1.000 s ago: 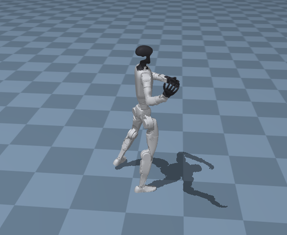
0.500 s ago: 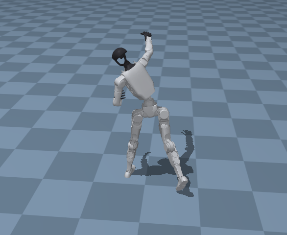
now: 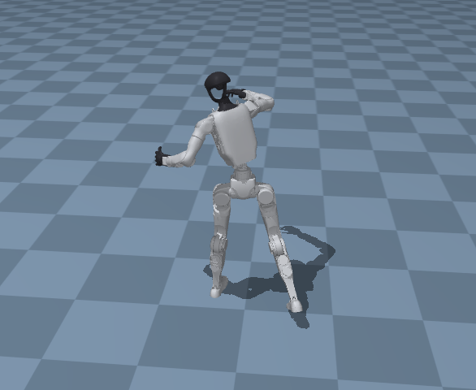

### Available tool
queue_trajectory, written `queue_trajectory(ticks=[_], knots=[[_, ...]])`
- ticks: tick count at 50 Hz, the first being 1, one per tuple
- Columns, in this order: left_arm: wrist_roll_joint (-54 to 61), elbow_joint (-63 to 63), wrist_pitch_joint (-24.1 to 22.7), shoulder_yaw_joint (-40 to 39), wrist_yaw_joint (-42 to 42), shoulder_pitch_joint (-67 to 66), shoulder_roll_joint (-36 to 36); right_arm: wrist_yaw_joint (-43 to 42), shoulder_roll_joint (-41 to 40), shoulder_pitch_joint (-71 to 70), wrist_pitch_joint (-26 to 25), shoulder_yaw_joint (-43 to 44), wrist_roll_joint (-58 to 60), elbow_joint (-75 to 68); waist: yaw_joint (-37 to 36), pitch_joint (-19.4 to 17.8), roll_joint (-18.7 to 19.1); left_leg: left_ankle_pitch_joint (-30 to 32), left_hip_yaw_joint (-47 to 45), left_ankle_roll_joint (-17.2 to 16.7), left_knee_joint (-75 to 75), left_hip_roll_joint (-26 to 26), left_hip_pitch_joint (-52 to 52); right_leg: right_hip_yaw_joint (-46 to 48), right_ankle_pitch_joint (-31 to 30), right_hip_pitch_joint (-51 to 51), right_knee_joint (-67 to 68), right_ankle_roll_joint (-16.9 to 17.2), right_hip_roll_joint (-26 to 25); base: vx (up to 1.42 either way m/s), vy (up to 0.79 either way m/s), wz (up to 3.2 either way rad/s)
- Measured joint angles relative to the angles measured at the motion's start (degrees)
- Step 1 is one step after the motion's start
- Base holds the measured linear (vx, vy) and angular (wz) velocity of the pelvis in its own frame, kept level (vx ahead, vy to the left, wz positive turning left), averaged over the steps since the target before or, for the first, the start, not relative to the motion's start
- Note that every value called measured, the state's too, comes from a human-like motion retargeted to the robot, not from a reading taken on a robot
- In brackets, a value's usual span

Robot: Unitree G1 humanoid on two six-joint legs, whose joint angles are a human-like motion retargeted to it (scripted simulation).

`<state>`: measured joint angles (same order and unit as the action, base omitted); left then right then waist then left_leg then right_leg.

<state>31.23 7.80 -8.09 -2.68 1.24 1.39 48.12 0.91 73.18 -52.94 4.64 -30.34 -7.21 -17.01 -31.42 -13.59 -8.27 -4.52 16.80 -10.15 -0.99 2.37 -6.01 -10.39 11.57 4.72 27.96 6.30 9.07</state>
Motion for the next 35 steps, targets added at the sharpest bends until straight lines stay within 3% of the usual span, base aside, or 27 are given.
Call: queue_trajectory(ticks=[5, 8, 13, 18, 22, 25, 27, 35], knots=[[-3.94, -3.64, -0.47, 1.16, -3.6, 3.76, 4.82, -2.26, 2.8, 5.31, 1.8, 4.11, -0.08, 10.61, 3.75, 0.42, -1.57, -0.41, -8.82, -1.2, 0.79, -1.18, -0.99, 20.97, 8.03, -3.18, -11.12, 1.34, 5.43, -0.18, -0.09, -1.55], [-5.37, -5.22, -0.86, 1.8, -5.46, 6.98, 8.67, -2.58, 4.12, 8.84, 2.21, 6.92, 0.0, 14.72, 6.1, 1.02, -1.45, -0.49, -14.33, -1.92, 2.07, -0.21, -1.64, 26.88, 9.51, -4.38, -14.38, -0.42, 5.83, -0.21, -0.14, -1.76], [-6.5, -7.94, -1.54, 1.02, -7.01, 8.76, 13.33, -2.68, 6.8, 15.91, 3.0, 12.14, -1.62, 18.48, 13.29, 1.85, 2.6, -0.87, -20.16, -3.69, 6.22, 3.43, -1.74, 20.8, 8.35, -5.31, -16.57, -3.86, 3.52, -0.19, -0.15, -1.26], [-7.95, -9.19, -3.64, 1.52, -6.36, 11.13, 17.41, -4.28, 8.49, 25.13, 5.48, 21.93, -9.78, 17.42, 23.42, 1.97, 6.85, -1.18, -21.35, -4.85, 10.61, 3.96, -2.6, 19.47, 6.64, -3.72, -19.33, -0.14, 3.0, -0.16, -0.11, -0.35], [-6.24, -9.77, -3.88, 1.8, -8.01, 13.57, 20.15, -7.69, 7.33, 32.17, 6.76, 30.68, -13.26, 15.28, 26.91, 1.78, 9.27, -0.5, -23.33, -2.87, 8.55, 8.21, -0.52, 17.82, 5.47, -2.42, -22.88, -0.21, -1.02, -0.13, -0.36, -0.58], [-7.49, -10.24, -4.05, 1.06, -9.37, 14.01, 22.09, -9.12, 7.37, 36.62, 10.46, 35.14, -13.91, 14.68, 28.52, 2.52, 9.31, -0.1, -27.18, 0.96, 6.86, 8.52, 0.72, 16.93, 3.7, -2.85, -23.93, 1.29, -0.8, -0.11, -0.21, -0.44], [-10.76, -10.73, -3.76, -0.2, -9.33, 13.7, 23.41, -8.33, 7.6, 38.96, 10.94, 37.58, -13.4, 14.79, 29.32, 3.15, 9.53, -0.2, -31.87, 1.33, 6.58, 9.06, 1.43, 16.36, 3.13, -3.24, -24.56, 2.44, -0.95, -0.1, -0.19, -0.35], [-22.8, -13.98, -4.53, -6.06, -8.23, 10.46, 30.19, -7.85, 11.22, 44.9, 7.45, 43.89, -4.37, 19.13, 30.91, 5.75, 8.74, -6.7, -49.14, 2.65, 18.29, 9.45, 3.47, 15.86, 2.21, -3.95, -27.29, 6.55, 0.63, -0.07, -0.14, -0.1]])
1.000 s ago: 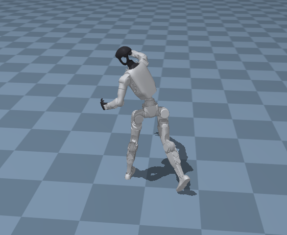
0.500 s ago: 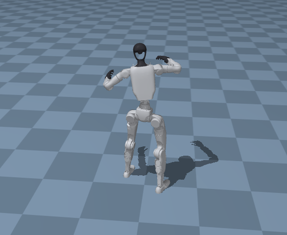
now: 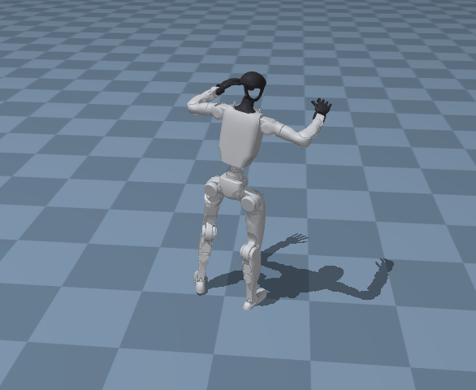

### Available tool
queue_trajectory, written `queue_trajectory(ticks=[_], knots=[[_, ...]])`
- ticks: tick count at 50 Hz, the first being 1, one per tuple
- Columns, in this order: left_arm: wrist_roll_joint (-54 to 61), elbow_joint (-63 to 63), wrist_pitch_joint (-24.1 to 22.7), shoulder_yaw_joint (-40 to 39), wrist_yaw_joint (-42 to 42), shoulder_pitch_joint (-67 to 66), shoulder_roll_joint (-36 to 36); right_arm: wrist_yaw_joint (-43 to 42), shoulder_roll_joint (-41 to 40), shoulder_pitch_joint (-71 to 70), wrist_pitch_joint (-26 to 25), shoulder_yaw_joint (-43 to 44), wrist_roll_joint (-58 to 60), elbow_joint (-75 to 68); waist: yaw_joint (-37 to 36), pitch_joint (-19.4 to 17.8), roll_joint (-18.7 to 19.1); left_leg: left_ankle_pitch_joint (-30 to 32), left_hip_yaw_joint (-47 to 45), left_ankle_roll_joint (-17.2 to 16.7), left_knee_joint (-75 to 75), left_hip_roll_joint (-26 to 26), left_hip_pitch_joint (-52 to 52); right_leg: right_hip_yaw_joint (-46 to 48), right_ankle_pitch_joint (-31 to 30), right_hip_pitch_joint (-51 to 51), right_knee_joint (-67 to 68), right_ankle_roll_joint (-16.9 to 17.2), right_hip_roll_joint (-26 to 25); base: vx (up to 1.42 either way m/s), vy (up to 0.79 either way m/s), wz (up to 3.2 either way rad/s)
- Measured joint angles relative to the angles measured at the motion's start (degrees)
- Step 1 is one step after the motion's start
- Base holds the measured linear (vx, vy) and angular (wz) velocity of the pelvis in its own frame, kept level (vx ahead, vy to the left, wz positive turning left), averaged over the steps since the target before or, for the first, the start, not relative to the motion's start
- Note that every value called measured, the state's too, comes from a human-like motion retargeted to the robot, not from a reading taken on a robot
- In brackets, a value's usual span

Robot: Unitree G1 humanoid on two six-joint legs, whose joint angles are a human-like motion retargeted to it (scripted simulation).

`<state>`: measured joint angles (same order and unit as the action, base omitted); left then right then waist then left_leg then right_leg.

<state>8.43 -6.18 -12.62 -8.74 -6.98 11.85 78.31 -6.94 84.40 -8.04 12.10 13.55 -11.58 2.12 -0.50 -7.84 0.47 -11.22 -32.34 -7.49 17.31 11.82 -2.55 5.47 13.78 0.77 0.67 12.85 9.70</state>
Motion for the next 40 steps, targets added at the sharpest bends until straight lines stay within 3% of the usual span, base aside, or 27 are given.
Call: queue_trajectory(ticks=[7, 15, 20, 28, 40], knots=[[-2.32, -0.7, -0.22, -4.75, 0.19, -4.92, 6.37, 2.29, 5.21, 5.14, -0.84, 4.69, 4.91, 2.11, 0.71, 4.14, 0.24, -4.46, -1.25, 2.95, 7.95, -1.22, 2.59, 2.55, -0.46, 0.48, -1.22, -0.32, 0.13, -0.02, -0.05, 0.35], [-1.85, -1.1, 0.31, -8.49, 3.98, -9.41, 8.68, 5.82, 5.22, 13.14, -1.69, 12.9, 4.26, 1.31, 4.17, 8.17, 2.1, -5.27, -0.77, 3.11, -4.31, -3.09, 6.11, 10.87, 1.0, 0.01, 1.66, 0.04, -1.06, -0.03, 0.03, 1.03], [-0.4, -1.72, 0.37, -10.43, 5.66, -10.8, 8.42, 7.14, 3.96, 18.83, -1.89, 18.2, 4.31, 1.29, 3.95, 8.04, 1.82, -4.55, 4.44, 2.43, -7.03, -3.72, 5.73, 15.22, 1.98, 0.64, 3.81, -1.18, -0.59, -0.03, 0.08, 0.87], [2.05, -2.63, 0.72, -11.04, 8.77, -12.22, 9.17, 9.62, 4.26, 23.66, -2.61, 21.49, 5.87, 2.42, -2.61, 7.2, 0.64, -4.52, 6.79, 2.02, -7.2, -4.42, 6.33, 17.73, 2.28, 2.83, 3.67, -4.79, 0.0, -0.02, 0.08, 0.27], [5.16, -4.15, 0.7, -12.79, 9.65, -12.69, 8.83, 10.83, 2.68, 25.6, -3.09, 23.19, 6.82, 3.89, -8.27, 6.12, -1.29, -4.6, 11.09, 0.77, -5.91, -5.25, 5.8, 20.28, 3.45, 5.45, 3.57, -5.56, 0.7, -0.02, 0.06, 0.29]])
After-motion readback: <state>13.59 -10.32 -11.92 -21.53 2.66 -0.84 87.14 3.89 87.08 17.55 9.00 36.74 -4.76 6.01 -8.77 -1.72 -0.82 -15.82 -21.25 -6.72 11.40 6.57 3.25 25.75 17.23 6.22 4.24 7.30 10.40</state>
